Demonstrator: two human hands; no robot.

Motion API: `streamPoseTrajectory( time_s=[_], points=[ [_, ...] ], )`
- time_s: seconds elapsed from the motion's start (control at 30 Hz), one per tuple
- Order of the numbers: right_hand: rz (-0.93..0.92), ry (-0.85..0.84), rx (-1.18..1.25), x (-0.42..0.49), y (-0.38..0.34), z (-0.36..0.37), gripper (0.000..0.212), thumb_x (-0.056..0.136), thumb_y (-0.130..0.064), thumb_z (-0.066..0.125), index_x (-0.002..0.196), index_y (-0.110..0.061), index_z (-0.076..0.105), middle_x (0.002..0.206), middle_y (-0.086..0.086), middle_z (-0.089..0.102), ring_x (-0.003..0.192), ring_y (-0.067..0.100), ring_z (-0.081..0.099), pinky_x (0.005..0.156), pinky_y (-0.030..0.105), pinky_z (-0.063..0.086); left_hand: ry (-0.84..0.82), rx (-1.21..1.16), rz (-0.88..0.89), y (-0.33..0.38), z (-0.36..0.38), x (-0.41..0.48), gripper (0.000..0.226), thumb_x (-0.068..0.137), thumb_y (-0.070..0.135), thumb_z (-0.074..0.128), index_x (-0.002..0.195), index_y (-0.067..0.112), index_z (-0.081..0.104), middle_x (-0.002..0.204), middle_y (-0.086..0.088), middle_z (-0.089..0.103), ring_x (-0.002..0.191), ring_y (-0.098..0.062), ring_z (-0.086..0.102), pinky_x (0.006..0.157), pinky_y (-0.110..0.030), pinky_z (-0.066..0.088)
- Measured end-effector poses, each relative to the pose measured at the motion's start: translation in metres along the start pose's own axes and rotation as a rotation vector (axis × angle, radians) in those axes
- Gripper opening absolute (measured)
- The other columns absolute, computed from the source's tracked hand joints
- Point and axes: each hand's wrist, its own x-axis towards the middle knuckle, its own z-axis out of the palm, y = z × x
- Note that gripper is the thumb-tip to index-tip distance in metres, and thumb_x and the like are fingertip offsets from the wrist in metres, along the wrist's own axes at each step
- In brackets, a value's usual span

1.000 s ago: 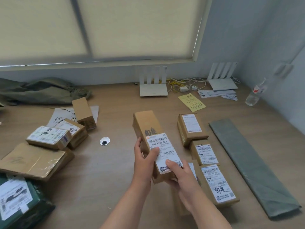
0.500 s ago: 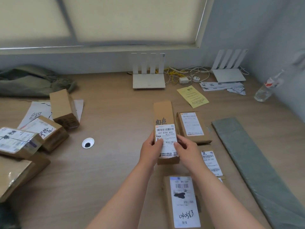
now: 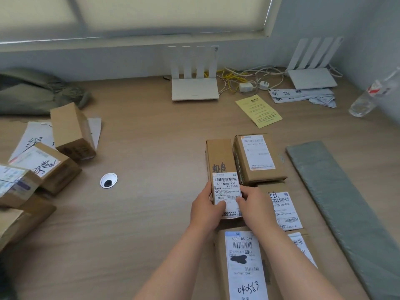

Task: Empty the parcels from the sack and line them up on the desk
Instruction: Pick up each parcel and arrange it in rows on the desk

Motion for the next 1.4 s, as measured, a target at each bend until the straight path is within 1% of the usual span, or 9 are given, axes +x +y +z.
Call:
streamPoseTrajectory(
  time_s=[0.17,0.47,0.57,0.67,0.73,0.83,0.93,1.13,1.4],
  points=[
    [0.001,0.105,-0.150,-0.002,0.004,-0.006,0.028,0.094,-0.015,0.056,0.115,-0.021,0.073,0.099,0.002,0.075,0.092,0.025,0.066,0.074,0.035,0.053,-0.029,0.006,0.008,0.003,0.009,-0.003,0.070,0.081,0.008,0.063,0.137,0.048,0.050,0.115,0.021,0.071,0.097,0.001,0.071,0.082,-0.033,0.062],
    [-0.007,0.121,-0.138,-0.015,0.009,-0.009,0.037,0.098,-0.017,0.054,0.134,-0.015,0.064,0.119,0.007,0.068,0.111,0.024,0.060,0.087,0.034,0.048,-0.056,0.086,0.033,0.011,0.016,-0.010,0.069,0.080,0.017,0.064,0.133,0.056,0.043,0.115,0.023,0.071,0.098,-0.002,0.070,0.087,-0.036,0.059],
    [-0.067,0.159,-0.017,-0.030,0.004,-0.014,0.036,0.096,-0.018,0.060,0.132,-0.016,0.065,0.124,0.003,0.064,0.114,0.020,0.058,0.090,0.028,0.044,-0.055,0.092,0.054,0.019,0.009,-0.024,0.066,0.088,0.020,0.063,0.124,0.065,0.032,0.119,0.030,0.059,0.105,-0.003,0.063,0.088,-0.026,0.052],
    [-0.101,0.219,0.211,-0.053,-0.009,-0.022,0.033,0.095,-0.018,0.064,0.127,-0.022,0.067,0.118,-0.007,0.066,0.106,0.008,0.061,0.089,0.025,0.049,-0.002,0.032,0.051,0.018,-0.006,-0.042,0.065,0.094,0.027,0.064,0.148,0.044,0.033,0.139,0.021,0.050,0.121,-0.007,0.052,0.097,-0.026,0.045],
    [-0.050,0.194,0.407,-0.071,-0.022,-0.025,0.030,0.095,-0.019,0.064,0.122,-0.030,0.068,0.115,-0.016,0.068,0.102,-0.002,0.062,0.086,0.022,0.052,0.023,-0.018,0.091,0.015,-0.019,-0.056,0.062,0.094,0.027,0.065,0.149,0.041,0.038,0.148,0.014,0.049,0.127,-0.007,0.052,0.103,-0.030,0.047],
    [0.024,0.101,0.740,-0.098,-0.044,-0.026,0.026,0.095,-0.017,0.065,0.112,-0.035,0.072,0.105,-0.018,0.074,0.101,-0.003,0.066,0.088,0.023,0.053,0.057,-0.085,0.163,0.014,-0.042,-0.082,0.050,0.092,0.027,0.065,0.136,0.046,0.050,0.138,0.019,0.057,0.122,0.003,0.055,0.108,-0.037,0.047],
    [0.045,0.049,0.915,-0.125,-0.067,-0.023,0.026,0.096,-0.011,0.063,0.112,-0.028,0.074,0.104,-0.014,0.076,0.100,0.000,0.069,0.088,0.025,0.055,0.088,-0.136,0.203,0.014,-0.066,-0.110,0.041,0.086,0.030,0.064,0.122,0.046,0.059,0.125,0.026,0.064,0.118,0.005,0.059,0.105,-0.037,0.049],
    [0.021,0.022,0.963,-0.173,-0.106,-0.005,0.027,0.096,-0.010,0.061,0.114,-0.027,0.072,0.104,-0.010,0.077,0.101,0.009,0.070,0.077,0.024,0.052,0.109,-0.184,0.223,0.010,-0.119,-0.161,0.035,0.079,0.033,0.061,0.113,0.042,0.063,0.115,0.028,0.068,0.112,0.003,0.062,0.099,-0.032,0.051],
    [-0.030,-0.007,0.962,-0.239,-0.171,0.040,0.027,0.096,-0.009,0.061,0.113,-0.025,0.073,0.104,-0.008,0.077,0.099,0.015,0.070,0.080,0.032,0.053,0.146,-0.209,0.241,-0.021,-0.206,-0.225,0.034,0.079,0.033,0.061,0.112,0.043,0.064,0.115,0.026,0.069,0.111,0.003,0.062,0.093,-0.024,0.050]
  ],
)
